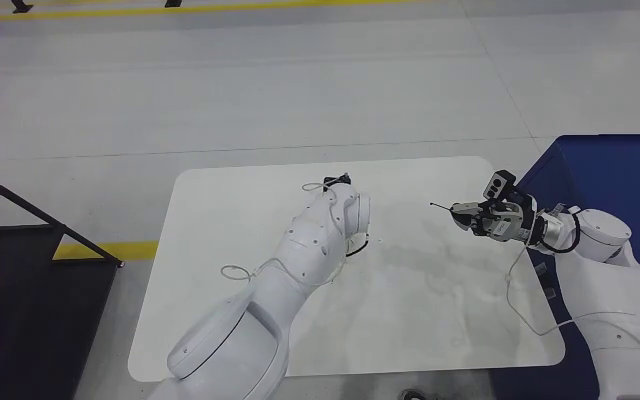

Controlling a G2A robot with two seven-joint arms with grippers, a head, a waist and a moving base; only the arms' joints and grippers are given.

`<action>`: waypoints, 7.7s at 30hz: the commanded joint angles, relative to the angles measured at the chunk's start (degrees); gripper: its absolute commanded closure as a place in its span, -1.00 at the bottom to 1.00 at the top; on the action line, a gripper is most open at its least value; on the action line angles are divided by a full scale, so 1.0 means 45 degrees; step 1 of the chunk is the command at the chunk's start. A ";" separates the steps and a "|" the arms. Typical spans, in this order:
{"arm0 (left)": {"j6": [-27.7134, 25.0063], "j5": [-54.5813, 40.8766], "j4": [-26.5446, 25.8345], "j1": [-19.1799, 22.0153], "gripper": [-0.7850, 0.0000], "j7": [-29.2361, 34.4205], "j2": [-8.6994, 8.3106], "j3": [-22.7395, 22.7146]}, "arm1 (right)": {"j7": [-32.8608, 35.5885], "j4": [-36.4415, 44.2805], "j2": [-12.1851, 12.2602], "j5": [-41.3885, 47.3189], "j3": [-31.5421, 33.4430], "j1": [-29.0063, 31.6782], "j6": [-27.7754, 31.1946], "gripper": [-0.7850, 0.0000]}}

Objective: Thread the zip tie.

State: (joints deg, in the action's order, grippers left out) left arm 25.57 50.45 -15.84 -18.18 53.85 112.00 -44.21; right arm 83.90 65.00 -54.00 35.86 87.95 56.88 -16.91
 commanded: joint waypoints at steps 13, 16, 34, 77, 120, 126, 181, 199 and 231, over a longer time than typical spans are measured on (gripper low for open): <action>-0.0268 0.0194 0.0151 -0.0174 0.51 0.0116 0.0026 -0.0023 | 0.0000 0.0000 0.0000 0.0000 0.0000 0.0000 0.0000 1.00; -0.0285 0.0231 0.0247 -0.0157 0.64 0.0182 0.0037 -0.0031 | 0.0000 0.0000 0.0000 0.0000 0.0000 0.0000 0.0000 1.00; -0.0405 0.0260 0.0458 -0.0068 1.00 0.0228 0.0105 -0.0152 | 0.0000 0.0000 0.0000 0.0000 0.0000 0.0000 0.0000 1.00; 0.2266 0.4928 -1.0429 -0.4850 1.00 0.1269 -0.1586 -0.0862 | 0.0000 0.0000 0.0000 0.0000 0.0000 0.0000 0.0000 1.00; -0.3436 0.2162 -2.0027 -1.3169 1.00 -0.8925 -0.3048 -0.1951 | -0.2654 0.3823 0.0436 0.1570 -0.0846 0.3254 -0.0366 1.00; -0.3436 0.2162 -2.0027 -1.3169 1.00 -0.8925 -0.3048 -0.1951 | -0.2609 0.3821 0.0439 0.1584 -0.0836 0.3270 -0.0337 1.00; -0.4786 0.3869 -1.9510 -1.3209 1.00 -1.0058 -0.3652 -0.1494 | -0.2735 0.4682 0.0375 0.2157 -0.0384 0.4340 0.2560 1.00; -0.4624 0.3762 -1.9586 -1.3264 1.00 -1.0096 -0.3726 -0.1420 | -0.2735 0.4682 0.0375 0.2157 -0.0384 0.4340 0.2560 1.00; -0.3986 0.3451 -1.9211 -1.2710 1.00 -0.8657 -0.3769 -0.1471 | -0.3662 0.5002 0.0314 0.2539 -0.0382 0.4473 0.2065 1.00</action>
State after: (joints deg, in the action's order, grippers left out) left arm 7.65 65.99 -102.43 -75.47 14.62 95.06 -50.79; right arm 67.58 87.54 -52.58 47.34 86.31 77.05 -7.26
